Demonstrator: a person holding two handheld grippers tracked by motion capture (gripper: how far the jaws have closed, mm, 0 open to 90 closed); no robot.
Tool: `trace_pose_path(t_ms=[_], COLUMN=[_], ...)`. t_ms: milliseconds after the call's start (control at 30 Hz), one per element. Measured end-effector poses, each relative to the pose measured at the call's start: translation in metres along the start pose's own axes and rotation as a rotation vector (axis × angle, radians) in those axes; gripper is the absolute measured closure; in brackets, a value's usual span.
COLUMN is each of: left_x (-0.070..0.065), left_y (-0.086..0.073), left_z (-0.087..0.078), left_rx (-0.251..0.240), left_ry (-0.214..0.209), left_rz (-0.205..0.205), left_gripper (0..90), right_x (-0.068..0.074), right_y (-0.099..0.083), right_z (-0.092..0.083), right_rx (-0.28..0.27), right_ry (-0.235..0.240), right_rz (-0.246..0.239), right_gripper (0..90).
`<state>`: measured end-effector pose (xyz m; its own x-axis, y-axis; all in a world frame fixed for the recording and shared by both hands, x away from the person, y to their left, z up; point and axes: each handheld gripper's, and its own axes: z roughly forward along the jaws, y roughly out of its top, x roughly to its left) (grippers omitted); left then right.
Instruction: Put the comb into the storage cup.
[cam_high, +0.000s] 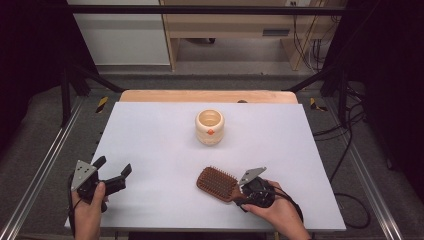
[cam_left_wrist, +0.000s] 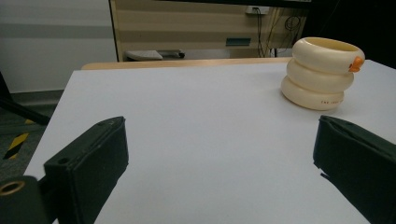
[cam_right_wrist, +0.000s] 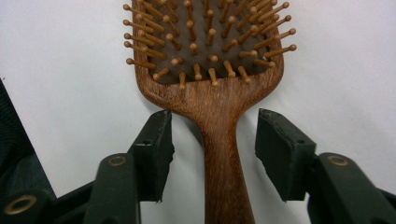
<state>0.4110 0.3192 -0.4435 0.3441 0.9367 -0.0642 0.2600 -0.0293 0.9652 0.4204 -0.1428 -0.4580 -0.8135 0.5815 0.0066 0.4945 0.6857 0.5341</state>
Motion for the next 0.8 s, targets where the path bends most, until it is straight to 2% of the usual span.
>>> trace_pose_path(t_ms=[167,367,433,600,800], left_x=[-0.001,-0.001,-0.001,-0.003,-0.004], left_y=[0.0,-0.001,0.0,0.0,-0.001], left_z=[0.0,0.0,0.0,0.001,0.001], left_rx=[0.002,0.002,0.001,0.003,0.005], left_ry=[-0.003,-0.005,-0.004,-0.006,-0.007], left_rz=[0.002,-0.001,0.0,0.002,0.003], left_gripper=[3.5,3.7,3.7,3.8,3.8], right_x=[-0.002,-0.001,-0.001,0.001,0.002], right_y=[0.002,0.004,0.004,0.008,0.013], right_z=[-0.001,0.001,0.001,0.001,0.003], right_rx=[0.036,0.094,0.096,0.128,0.168], right_ry=[0.0,0.004,0.007,0.006,0.005], right_rz=[0.003,-0.022,-0.019,-0.05,-0.064], right_gripper=[52.9,57.9,58.7,63.9,68.5])
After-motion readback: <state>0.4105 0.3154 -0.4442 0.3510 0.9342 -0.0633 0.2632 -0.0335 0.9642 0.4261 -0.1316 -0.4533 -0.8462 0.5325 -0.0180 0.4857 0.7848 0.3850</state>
